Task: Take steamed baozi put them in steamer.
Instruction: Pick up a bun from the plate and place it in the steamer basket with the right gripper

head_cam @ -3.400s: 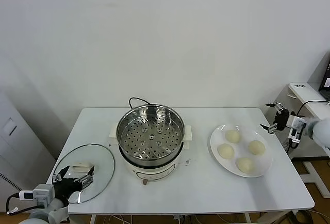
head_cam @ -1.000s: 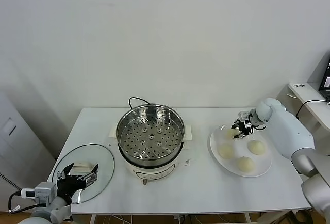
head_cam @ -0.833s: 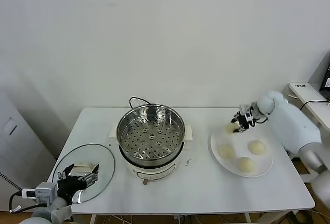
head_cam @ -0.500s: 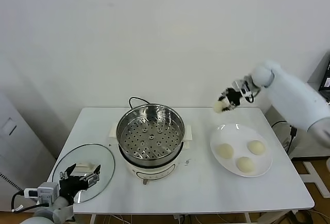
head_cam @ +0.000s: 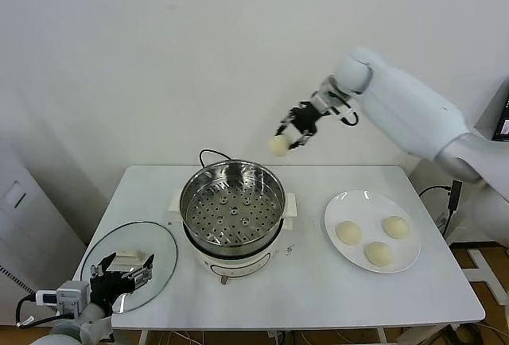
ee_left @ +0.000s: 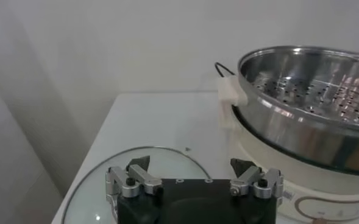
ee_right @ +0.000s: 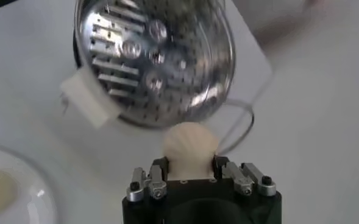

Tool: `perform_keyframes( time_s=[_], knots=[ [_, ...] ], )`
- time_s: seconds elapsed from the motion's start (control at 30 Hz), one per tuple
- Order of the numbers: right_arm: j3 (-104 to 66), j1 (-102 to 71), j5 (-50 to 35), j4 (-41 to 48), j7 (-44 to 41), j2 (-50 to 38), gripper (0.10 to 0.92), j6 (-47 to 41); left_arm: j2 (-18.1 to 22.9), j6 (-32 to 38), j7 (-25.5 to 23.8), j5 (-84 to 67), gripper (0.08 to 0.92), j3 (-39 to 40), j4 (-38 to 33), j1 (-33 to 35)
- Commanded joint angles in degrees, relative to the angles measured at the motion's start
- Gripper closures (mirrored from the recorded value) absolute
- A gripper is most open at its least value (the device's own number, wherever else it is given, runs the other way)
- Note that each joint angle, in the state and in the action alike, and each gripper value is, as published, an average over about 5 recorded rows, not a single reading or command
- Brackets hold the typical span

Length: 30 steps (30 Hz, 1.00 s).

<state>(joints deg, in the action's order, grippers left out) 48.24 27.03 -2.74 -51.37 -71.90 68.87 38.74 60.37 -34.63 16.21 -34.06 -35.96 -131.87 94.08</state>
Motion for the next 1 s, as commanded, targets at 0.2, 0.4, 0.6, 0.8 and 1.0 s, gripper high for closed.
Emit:
perform_keyframes(
  time_s=[0.2,0.4,0.6,0.8,1.0],
  knots=[
    [-1.03,-3.39,11.03,-2.36,-1.03,7.75,0.567,11.26,-0.28,-0.07,-0.05,-0.04,0.177,0.1,0.02,-0.28],
    [-5.22,-9.0,22.07,-0.64,-0.87,9.93,0.567,11.26,-0.52,-0.1,-0.03,-0.07,0.177,0.0,0.01,-0.22],
    [-9.38,-13.55,30.55,0.49,0.9,11.47,0.569,11.26,-0.7,-0.06,-0.04,-0.21,0.177,-0.19,0.01,-0.03],
    [-11.98,-15.78,36.44,1.64,4.04,12.92,0.567,11.26,-0.68,-0.12,-0.03,-0.21,0.177,-0.18,0.01,-0.16],
    [-13.53,-16.95,39.06,2.44,5.35,13.75,0.567,11.26,-0.55,0.0,-0.03,-0.21,0.177,-0.29,0.0,-0.05]
  ],
)
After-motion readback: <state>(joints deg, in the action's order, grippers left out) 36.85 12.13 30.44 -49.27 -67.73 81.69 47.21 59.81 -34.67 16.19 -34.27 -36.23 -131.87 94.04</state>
